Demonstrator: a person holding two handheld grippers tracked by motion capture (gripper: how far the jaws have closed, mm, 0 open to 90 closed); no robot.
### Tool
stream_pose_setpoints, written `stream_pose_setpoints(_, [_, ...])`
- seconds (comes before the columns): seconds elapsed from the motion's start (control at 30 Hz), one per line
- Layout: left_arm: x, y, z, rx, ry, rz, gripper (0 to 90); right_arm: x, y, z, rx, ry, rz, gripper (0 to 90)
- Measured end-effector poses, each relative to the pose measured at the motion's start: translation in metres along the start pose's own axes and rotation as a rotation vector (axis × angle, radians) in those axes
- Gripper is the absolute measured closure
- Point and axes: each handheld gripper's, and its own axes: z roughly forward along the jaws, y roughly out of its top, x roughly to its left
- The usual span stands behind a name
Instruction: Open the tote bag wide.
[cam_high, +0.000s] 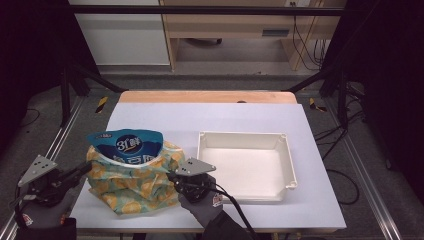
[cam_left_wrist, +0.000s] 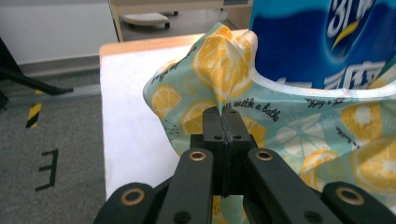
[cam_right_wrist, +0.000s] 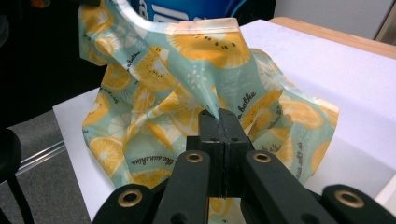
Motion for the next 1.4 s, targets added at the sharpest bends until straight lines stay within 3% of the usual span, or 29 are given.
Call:
stream_pose_setpoints(0.33, [-0.009,-0.024,0.009,0.047,-0.001,0.021,90.0,0.000,-0.017,0.006,0.022,0.001,0.043,90.0])
stream_pose_setpoints(0.57, [-0.007,-0.039,0.017,0.091,-0.021,0.019,90.0,0.004,-0.033,0.017,0.051,0.000,0.052,89.8])
stream_pose_setpoints(0.8, [-0.005,-0.051,0.023,0.145,-0.012,0.019,90.0,0.006,-0.046,0.025,0.080,0.004,0.062,89.7])
stream_pose_setpoints(1.03, [-0.001,-0.058,0.029,0.181,-0.007,0.014,90.0,0.006,-0.056,0.032,0.105,0.003,0.075,89.4])
stream_pose_setpoints(1.4, [-0.004,-0.066,0.041,0.257,-0.004,0.040,90.0,0.007,-0.065,0.039,0.142,-0.016,0.073,89.1])
